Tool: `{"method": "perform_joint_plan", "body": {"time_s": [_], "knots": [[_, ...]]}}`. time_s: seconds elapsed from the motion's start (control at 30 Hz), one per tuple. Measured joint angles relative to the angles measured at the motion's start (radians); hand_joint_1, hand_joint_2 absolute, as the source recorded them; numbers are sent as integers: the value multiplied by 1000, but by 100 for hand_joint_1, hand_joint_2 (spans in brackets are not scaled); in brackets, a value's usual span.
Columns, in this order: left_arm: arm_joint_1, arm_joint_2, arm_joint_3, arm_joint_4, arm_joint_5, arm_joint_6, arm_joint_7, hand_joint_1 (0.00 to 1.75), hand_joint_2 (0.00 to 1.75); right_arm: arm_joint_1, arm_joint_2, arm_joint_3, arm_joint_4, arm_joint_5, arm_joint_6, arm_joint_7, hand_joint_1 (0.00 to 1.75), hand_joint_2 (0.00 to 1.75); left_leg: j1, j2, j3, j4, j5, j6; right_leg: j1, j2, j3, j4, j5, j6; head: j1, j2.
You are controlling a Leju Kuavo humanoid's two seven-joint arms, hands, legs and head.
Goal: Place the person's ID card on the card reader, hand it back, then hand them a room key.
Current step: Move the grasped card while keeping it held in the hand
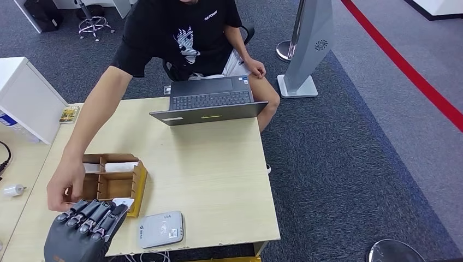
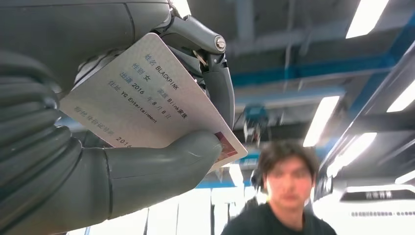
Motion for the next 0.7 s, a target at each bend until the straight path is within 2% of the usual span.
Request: {"method": "perform_joint_plan", "body": {"time_s": [0.2, 0.5, 0.7], "knots": [[45, -55, 19, 120, 88, -18, 6, 175, 175, 0, 0, -2, 0, 18, -4, 11, 0, 175, 0, 0, 0, 0, -1, 0, 0, -1, 0, 0, 0, 0, 0, 0], [43, -118, 19, 309, 129, -58, 25, 175, 175, -1, 0, -2, 0, 43, -3, 19, 0, 175, 0, 0, 0, 0, 0, 0, 0, -1, 0, 0, 0, 0, 0, 0], [38, -139, 19, 377, 140, -60, 25, 175, 175, -1, 0, -2, -1, 48, -3, 19, 0, 175, 0, 0, 0, 0, 0, 0, 0, -1, 0, 0, 0, 0, 0, 0]]}}
